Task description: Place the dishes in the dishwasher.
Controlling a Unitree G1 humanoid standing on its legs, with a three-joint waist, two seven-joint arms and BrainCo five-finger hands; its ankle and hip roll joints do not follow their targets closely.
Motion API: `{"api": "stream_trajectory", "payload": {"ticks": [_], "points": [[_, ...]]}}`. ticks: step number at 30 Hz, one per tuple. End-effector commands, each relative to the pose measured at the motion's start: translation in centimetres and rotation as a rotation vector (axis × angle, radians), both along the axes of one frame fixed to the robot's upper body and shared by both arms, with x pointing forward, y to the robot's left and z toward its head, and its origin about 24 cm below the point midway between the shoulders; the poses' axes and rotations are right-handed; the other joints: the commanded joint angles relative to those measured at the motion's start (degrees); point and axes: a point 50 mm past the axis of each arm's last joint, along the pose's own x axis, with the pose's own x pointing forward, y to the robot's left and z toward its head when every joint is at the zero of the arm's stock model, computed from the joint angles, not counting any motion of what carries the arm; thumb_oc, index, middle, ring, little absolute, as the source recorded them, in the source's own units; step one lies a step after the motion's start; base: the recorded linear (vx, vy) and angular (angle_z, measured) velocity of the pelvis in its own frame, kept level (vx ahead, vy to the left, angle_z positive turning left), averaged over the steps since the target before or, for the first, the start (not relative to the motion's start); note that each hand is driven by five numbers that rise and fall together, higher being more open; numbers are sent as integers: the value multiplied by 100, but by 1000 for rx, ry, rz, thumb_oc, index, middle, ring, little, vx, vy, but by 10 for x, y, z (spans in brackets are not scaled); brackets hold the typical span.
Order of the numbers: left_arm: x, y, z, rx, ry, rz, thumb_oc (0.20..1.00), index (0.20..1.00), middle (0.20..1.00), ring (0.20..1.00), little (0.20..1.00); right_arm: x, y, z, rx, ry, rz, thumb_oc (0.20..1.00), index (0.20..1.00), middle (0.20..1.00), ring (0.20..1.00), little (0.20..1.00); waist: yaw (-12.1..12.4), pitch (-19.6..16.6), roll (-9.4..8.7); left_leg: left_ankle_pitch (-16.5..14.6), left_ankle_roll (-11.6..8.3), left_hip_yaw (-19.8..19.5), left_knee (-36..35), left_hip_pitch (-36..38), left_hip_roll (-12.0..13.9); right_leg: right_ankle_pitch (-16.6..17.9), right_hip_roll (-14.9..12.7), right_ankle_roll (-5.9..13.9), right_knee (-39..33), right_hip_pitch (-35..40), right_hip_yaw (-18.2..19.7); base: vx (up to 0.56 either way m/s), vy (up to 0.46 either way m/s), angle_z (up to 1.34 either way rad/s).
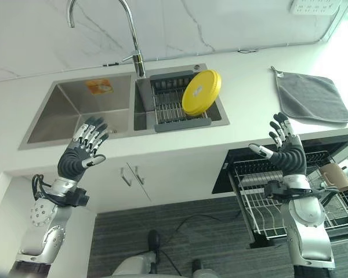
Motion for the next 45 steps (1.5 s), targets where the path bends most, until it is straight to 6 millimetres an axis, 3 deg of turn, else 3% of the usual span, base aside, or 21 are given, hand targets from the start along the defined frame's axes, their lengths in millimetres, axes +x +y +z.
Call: {"api": "stream_trajectory", "payload": {"ticks": [1, 5, 16, 19, 20, 21, 24, 25, 28, 31, 33, 37, 45], "points": [[-7, 9, 28, 33, -150, 22, 1000, 1000, 1000, 1000, 1000, -3, 7, 33, -22, -170, 74, 1000, 1000, 1000, 1000, 1000, -3, -261, -42, 76, 43, -51, -199, 84, 56, -259, 419, 184, 609, 162, -658, 264, 219, -36], [-2, 6, 35, 83, -172, 3, 1000, 1000, 1000, 1000, 1000, -4, 7, 33, -20, -186, 59, 1000, 1000, 1000, 1000, 1000, 26, -358, -176, -137, 244, -78, -238, 332, -39, -195, 188, 373, 1057, -32, -850, 159, 109, -20], [-4, 4, 38, 140, -193, -13, 1000, 1000, 1000, 1000, 1000, -6, 6, 28, -19, -180, 32, 1000, 1000, 1000, 1000, 1000, 126, -390, -392, -417, 513, -238, -221, 580, -264, 149, 1, 617, 1678, -407, -954, 127, 71, 3], [-6, 4, 38, 146, -190, -10, 1000, 1000, 1000, 1000, 1000, -6, 8, 26, -7, -170, 39, 1000, 1000, 1000, 1000, 1000, 197, -404, -388, -508, 622, -292, -215, 652, -347, 378, -22, 658, 2203, -455, -1018, 138, 176, -18], [-8, -1, 38, 175, -197, -29, 1000, 1000, 1000, 1000, 1000, -5, 17, 22, 5, -164, 69, 1000, 1000, 1000, 1000, 1000, 188, -352, -295, -620, 719, -330, -227, 777, -354, 723, 94, 672, 3491, -997, -969, 154, 240, -42], [-8, -2, 38, 185, -202, -29, 1000, 1000, 1000, 1000, 1000, -4, 19, 22, 5, -160, 79, 1000, 1000, 1000, 1000, 1000, 172, -330, -265, -642, 703, -351, -237, 823, -332, 667, 35, 633, 3528, -1207, -1015, 160, 179, -49], [-3, -5, 43, 225, -218, -28, 1000, 1000, 1000, 1000, 1000, -1, 17, 23, 17, -157, 100, 1000, 1000, 1000, 1000, 1000, 68, -216, -259, -683, 556, -437, -233, 966, -234, 526, -341, 558, 2447, -1384, -1153, 147, -138, -30], [-1, -6, 45, 221, -227, -29, 1000, 1000, 1000, 1000, 1000, -2, 14, 25, 30, -169, 108, 1000, 1000, 1000, 1000, 1000, -27, -146, -274, -750, 494, -474, -229, 1061, -172, 701, -485, 596, 1914, -1416, -1067, 138, -202, 1], [0, -8, 46, 209, -234, -18, 1000, 1000, 1000, 1000, 1000, -2, 17, 26, 49, -174, 130, 1000, 1000, 1000, 1000, 1000, -188, -80, -301, -899, 417, -496, -272, 1276, -86, 1119, -654, 728, 1413, -1541, -856, 148, -196, 27], [-1, -10, 47, 204, -237, -17, 1000, 1000, 1000, 1000, 1000, 1, 21, 25, 20, -140, 157, 1000, 1000, 1000, 1000, 1000, -197, -94, -301, -956, 370, -513, -268, 1345, 3, 1026, -666, 751, 1286, -1494, -895, 151, -265, 25], [0, -10, 47, 185, -224, -28, 1000, 1000, 1000, 1000, 1000, 6, 16, 28, 10, -126, 137, 1000, 1000, 1000, 1000, 1000, -96, -200, -330, -903, 273, -451, -240, 1327, 171, 626, -505, 742, 909, -1133, -1086, 120, -377, 31], [0, -8, 45, 164, -208, -22, 1000, 1000, 1000, 1000, 1000, 8, 22, 32, 15, -136, 163, 1000, 1000, 1000, 1000, 1000, -66, -269, -337, -852, 193, -360, -186, 1335, 287, 604, -416, 648, 624, -924, -1175, 89, -205, 2], [-2, -2, 42, 154, -199, -8, 1000, 1000, 1000, 1000, 1000, 13, 33, 20, 34, -34, 278, 1000, 1000, 1000, 1000, 1000, -72, -353, -260, -793, 64, -371, -257, 1424, 404, 545, -332, 558, 484, -744, -1250, 44, -92, -3]]}}
